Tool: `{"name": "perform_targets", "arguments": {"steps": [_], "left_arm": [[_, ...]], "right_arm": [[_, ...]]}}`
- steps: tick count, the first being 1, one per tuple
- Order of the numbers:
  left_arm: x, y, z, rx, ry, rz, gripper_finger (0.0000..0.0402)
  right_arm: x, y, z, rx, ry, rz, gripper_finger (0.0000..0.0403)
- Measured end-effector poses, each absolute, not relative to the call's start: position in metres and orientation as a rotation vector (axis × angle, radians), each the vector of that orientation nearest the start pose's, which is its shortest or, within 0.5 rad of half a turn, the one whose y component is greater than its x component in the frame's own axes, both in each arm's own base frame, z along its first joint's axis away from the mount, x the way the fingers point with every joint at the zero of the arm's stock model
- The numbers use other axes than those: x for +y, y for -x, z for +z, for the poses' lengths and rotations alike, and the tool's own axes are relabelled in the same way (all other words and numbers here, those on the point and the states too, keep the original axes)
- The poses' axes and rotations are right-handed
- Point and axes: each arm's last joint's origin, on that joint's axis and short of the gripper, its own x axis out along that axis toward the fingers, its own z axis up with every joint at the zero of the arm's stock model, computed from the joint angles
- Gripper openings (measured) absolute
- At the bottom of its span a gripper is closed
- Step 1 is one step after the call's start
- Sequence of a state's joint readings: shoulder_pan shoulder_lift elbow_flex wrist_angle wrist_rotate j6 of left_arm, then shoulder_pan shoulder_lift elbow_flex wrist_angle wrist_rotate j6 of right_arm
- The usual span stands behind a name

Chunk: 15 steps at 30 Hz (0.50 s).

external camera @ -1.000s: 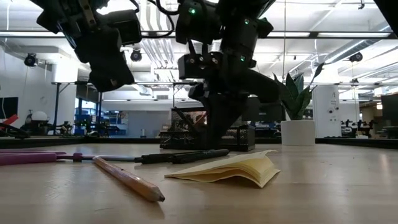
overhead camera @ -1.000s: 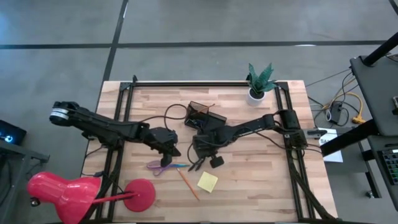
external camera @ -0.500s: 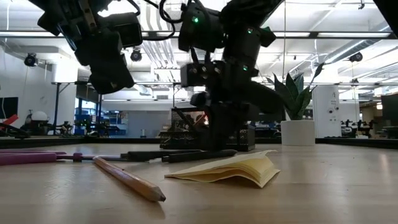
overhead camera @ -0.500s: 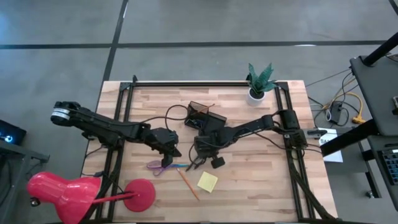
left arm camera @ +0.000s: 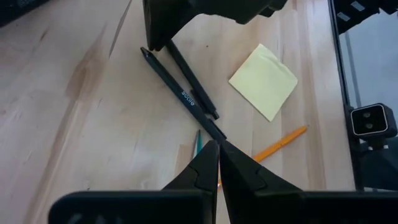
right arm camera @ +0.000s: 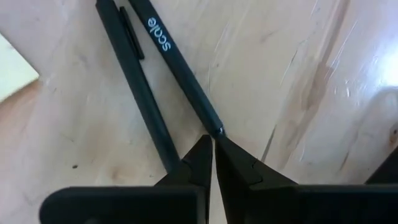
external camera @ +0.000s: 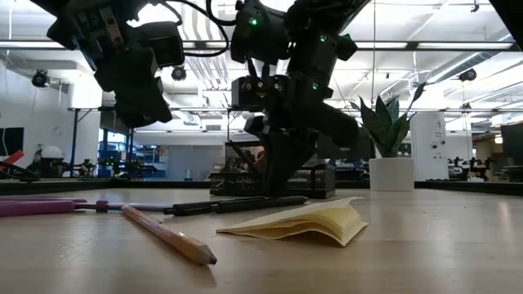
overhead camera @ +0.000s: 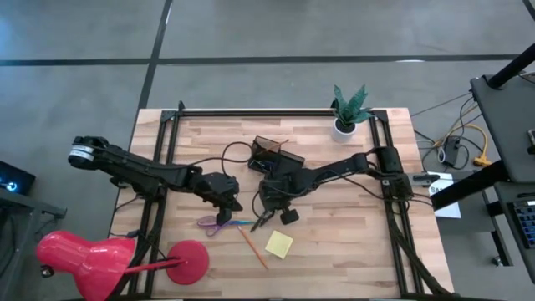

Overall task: Pick and place office supplies into organizer
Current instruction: Put the left pen into the desk organizer

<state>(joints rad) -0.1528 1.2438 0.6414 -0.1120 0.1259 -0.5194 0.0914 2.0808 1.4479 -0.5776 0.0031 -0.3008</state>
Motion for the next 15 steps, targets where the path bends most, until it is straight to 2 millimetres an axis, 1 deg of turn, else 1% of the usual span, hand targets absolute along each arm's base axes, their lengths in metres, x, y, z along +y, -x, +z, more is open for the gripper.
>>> {"name": "perform_targets", "arguments": {"steps": [15], "left_arm": [[-0.0403,-0.2392,0.1982,0.776,0.48,-0.068,0.0]], "right_arm": [[0.0323,-0.4174,0.1461,1.168,0.366,0.277,0.0069]]}}
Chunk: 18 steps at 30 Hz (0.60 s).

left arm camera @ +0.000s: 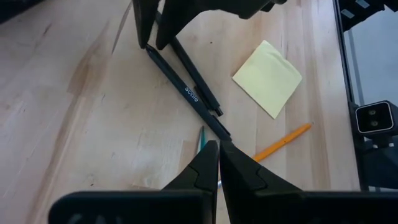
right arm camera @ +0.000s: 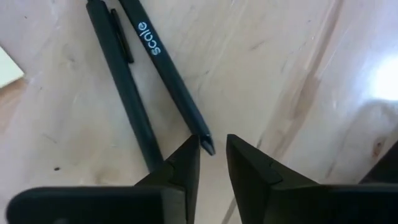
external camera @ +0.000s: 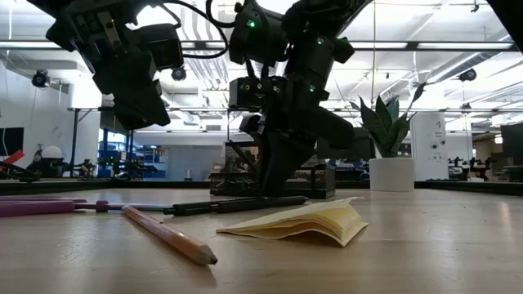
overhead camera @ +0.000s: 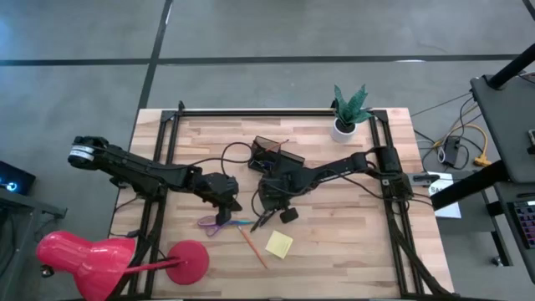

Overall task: Pick and place office supplies into organizer
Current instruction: Put the left pen into the desk organizer

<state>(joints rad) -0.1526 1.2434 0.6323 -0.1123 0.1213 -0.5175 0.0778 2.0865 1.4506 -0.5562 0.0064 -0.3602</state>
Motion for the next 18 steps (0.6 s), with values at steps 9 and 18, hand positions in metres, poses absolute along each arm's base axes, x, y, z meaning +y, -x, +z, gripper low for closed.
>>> {"name": "perform_targets", "arguments": {"steps": [9,18], "left_arm": [[-0.0401,-0.2392,0.1982,0.775,0.478,-0.063,0.0],[-0.0397,-0.2393,0.1981,0.771,0.474,-0.052,0.0]], "right_arm": [[0.0266,-0.4171,0.1439,1.165,0.37,0.282,0.0056],[0.0272,-0.4143,0.1399,1.174,0.379,0.305,0.0028]]}}
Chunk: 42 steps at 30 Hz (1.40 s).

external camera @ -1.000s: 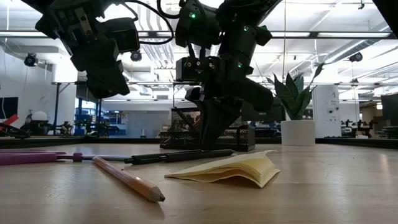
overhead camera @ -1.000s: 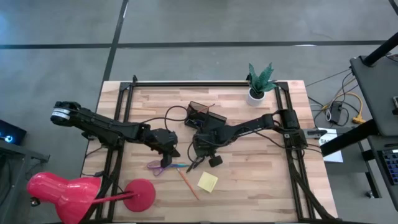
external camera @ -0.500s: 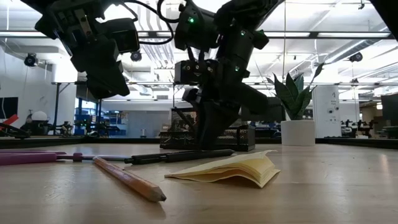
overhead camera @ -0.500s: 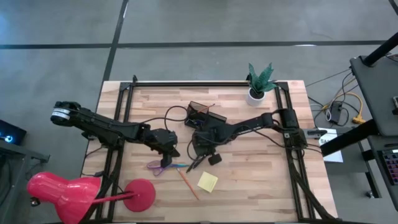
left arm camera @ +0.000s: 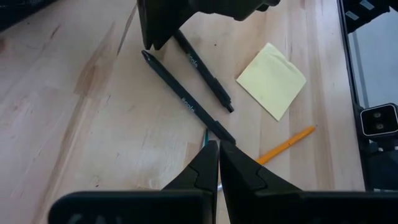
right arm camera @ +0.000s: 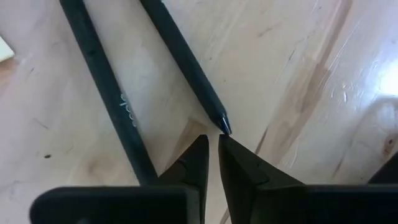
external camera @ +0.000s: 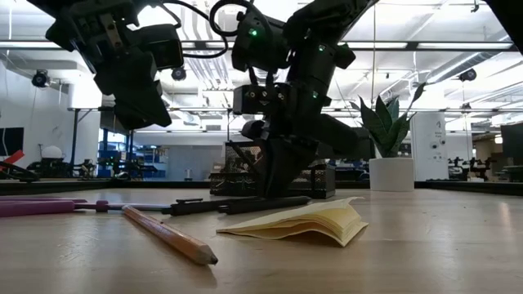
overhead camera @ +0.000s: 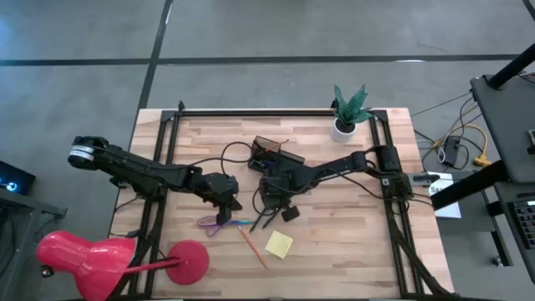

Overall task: Pick and place office supplies into organizer
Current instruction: Put the left pen into the desk organizer

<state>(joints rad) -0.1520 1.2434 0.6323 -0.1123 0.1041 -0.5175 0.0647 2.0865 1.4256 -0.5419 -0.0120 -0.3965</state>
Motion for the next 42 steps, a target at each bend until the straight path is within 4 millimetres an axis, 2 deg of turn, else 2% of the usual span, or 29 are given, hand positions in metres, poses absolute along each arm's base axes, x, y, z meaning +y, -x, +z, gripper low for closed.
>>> {"name": "perform_targets", "arguments": {"steps": [5,12,20,29,33,37,42], "left_arm": [[-0.04,-0.239,0.198,0.77,0.472,-0.046,0.0],[-0.04,-0.239,0.198,0.77,0.472,-0.046,0.0],[-0.04,-0.239,0.198,0.77,0.472,-0.046,0.0],[-0.039,-0.239,0.198,0.769,0.47,-0.04,0.0],[-0.039,-0.239,0.198,0.768,0.47,-0.039,0.0],[-0.039,-0.239,0.198,0.768,0.47,-0.039,0.0],[-0.039,-0.239,0.198,0.767,0.47,-0.038,0.0]], "right_arm": [[0.027,-0.414,0.139,1.179,0.391,0.298,0.0027],[0.027,-0.421,0.151,1.125,0.458,0.326,0.0027],[0.028,-0.416,0.144,1.171,0.431,0.402,0.0027],[0.028,-0.415,0.144,1.181,0.44,0.407,0.0027],[0.028,-0.417,0.148,1.171,0.407,0.403,0.0027],[0.027,-0.418,0.15,1.161,0.27,0.424,0.0027],[0.021,-0.421,0.143,1.178,0.215,0.399,0.0027]]}}
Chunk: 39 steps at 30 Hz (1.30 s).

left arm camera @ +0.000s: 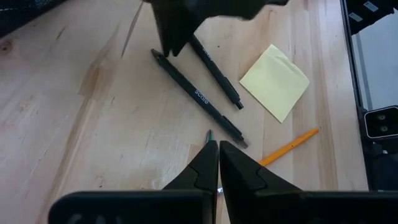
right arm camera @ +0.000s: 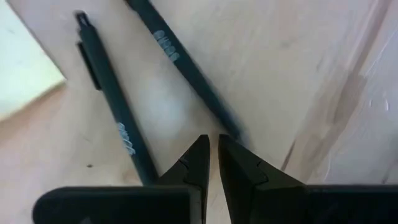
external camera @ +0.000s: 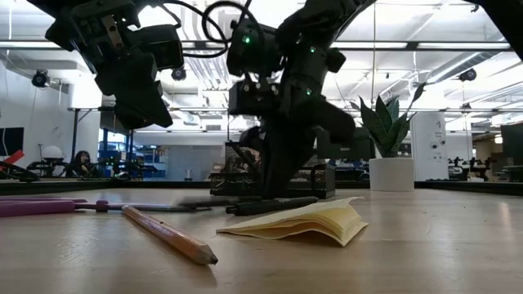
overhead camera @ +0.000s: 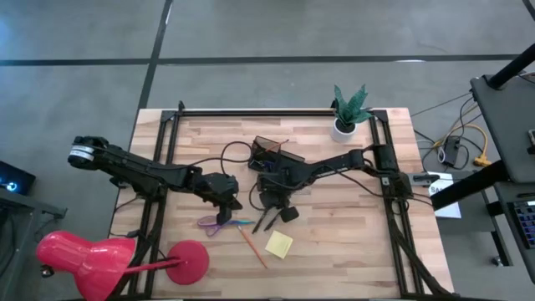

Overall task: Pick and place office supplies into organizer
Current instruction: Put the left pen into the desk organizer

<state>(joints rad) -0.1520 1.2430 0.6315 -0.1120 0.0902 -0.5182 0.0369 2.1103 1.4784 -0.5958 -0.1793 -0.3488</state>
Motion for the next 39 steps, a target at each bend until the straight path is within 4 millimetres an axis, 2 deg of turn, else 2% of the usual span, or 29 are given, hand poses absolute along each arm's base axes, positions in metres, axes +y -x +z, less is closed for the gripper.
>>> {"name": "perform_targets", "arguments": {"steps": [8,17,25,39], "left_arm": [[-0.039,-0.239,0.198,0.768,0.471,-0.038,0.0],[-0.039,-0.239,0.198,0.768,0.47,-0.038,0.0],[-0.039,-0.239,0.198,0.768,0.47,-0.038,0.0],[-0.039,-0.239,0.198,0.769,0.47,-0.036,0.0]], "right_arm": [[0.017,-0.424,0.143,1.179,0.216,0.38,0.0027],[0.006,-0.435,0.161,1.132,0.255,0.342,0.0027],[0.006,-0.43,0.143,1.188,0.411,0.487,0.0027],[0.006,-0.43,0.141,1.191,0.41,0.488,0.0027]]}}
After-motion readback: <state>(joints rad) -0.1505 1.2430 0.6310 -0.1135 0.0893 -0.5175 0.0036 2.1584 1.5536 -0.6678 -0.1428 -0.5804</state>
